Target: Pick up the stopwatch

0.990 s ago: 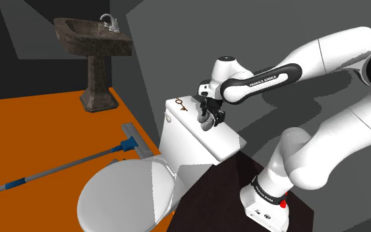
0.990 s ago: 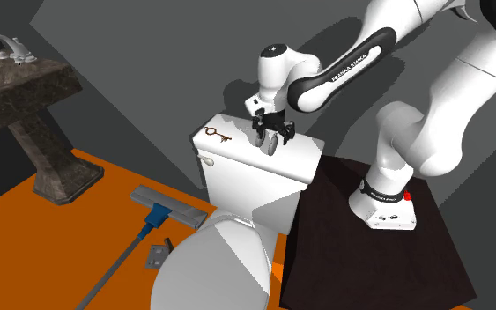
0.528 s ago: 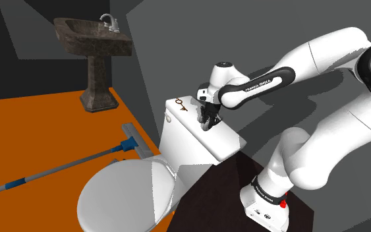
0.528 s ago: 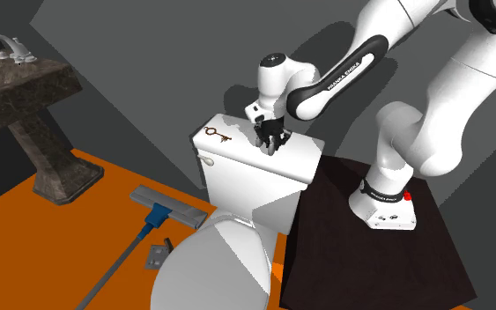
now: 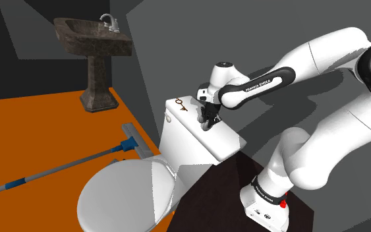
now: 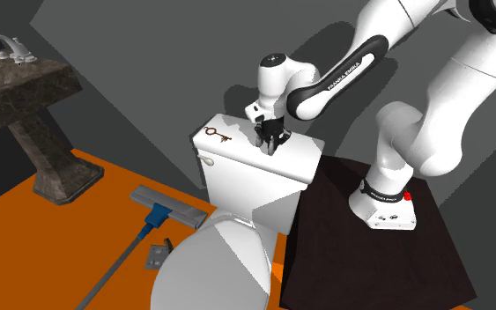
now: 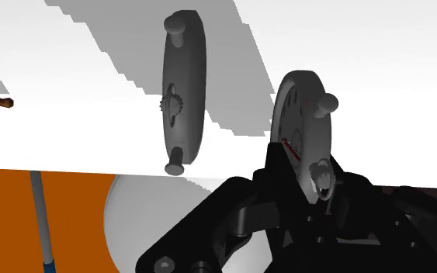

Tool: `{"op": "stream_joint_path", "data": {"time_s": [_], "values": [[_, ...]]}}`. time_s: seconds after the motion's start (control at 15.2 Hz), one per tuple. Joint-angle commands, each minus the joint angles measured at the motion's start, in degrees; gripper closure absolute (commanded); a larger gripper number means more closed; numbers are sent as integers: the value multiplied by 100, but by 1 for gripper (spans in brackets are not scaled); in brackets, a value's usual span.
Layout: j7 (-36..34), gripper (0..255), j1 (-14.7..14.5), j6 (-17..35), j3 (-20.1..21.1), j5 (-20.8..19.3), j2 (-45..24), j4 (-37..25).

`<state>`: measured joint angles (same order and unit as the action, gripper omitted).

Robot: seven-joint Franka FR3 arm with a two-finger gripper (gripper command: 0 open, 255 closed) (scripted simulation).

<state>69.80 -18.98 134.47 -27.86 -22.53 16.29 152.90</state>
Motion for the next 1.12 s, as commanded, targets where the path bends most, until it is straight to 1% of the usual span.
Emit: {"op": "stream_joint_path", "data": {"time_s": [0.0, 0.92, 1.06], "values": [[5, 255, 7, -117, 18, -3, 87, -25], [97, 255, 24, -1452, 279, 86, 905, -554], [99, 255, 24, -1465, 283, 88, 912, -561]]}}
